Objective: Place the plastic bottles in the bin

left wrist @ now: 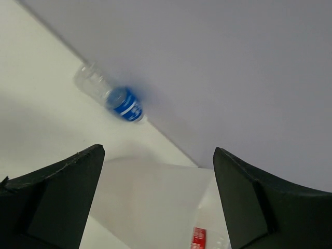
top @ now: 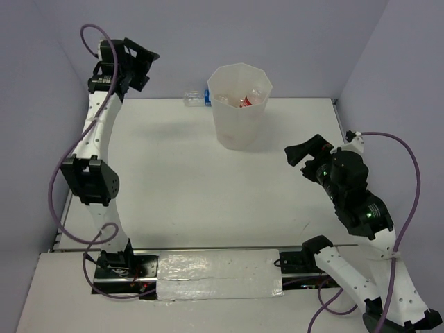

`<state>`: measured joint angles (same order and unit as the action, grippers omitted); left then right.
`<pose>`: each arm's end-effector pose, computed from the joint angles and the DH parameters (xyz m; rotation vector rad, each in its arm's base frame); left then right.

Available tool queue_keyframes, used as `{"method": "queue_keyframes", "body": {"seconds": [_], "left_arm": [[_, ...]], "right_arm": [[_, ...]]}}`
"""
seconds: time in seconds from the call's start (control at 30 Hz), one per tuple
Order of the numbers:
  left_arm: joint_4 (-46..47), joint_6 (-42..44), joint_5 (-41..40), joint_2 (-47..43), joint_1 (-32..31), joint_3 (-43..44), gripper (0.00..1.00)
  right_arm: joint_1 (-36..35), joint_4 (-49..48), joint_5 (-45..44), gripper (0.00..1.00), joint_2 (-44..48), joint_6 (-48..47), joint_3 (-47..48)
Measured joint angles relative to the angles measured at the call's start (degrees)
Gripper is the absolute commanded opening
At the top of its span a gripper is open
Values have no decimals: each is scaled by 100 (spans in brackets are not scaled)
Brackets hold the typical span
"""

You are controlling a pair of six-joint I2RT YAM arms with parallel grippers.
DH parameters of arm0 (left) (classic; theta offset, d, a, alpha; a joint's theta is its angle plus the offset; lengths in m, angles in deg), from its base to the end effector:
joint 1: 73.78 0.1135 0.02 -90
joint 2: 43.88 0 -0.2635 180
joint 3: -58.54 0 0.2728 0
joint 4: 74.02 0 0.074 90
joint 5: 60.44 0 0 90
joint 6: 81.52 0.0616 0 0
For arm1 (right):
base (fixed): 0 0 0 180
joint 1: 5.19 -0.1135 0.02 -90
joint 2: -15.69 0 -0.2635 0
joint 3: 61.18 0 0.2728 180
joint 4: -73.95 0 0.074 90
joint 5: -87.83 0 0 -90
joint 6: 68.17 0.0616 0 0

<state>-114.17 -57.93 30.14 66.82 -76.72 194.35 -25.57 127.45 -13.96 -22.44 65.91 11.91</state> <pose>0.4904 -0.0258 0.4406 -1.0039 1.6375 -0.8459 0.1578 0.0452 0.3898 0.5346 1.8526 0.5698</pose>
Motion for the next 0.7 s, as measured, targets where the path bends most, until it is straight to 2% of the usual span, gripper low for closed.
{"method": "queue_keyframes", "body": {"seconds": [0.37, 0.53, 0.7], "left_arm": [[-378, -1401, 861, 2267, -63, 262, 100], [-184, -2020, 992, 2885, -68, 557, 99], [476, -2516, 1102, 3482, -96, 1161, 99]], "right_arm": [[0, 72, -37, 100, -214, -24, 52], [0, 107, -140, 99, -369, -116, 168], [-11, 184, -289, 100, -481, -223, 199]]}}
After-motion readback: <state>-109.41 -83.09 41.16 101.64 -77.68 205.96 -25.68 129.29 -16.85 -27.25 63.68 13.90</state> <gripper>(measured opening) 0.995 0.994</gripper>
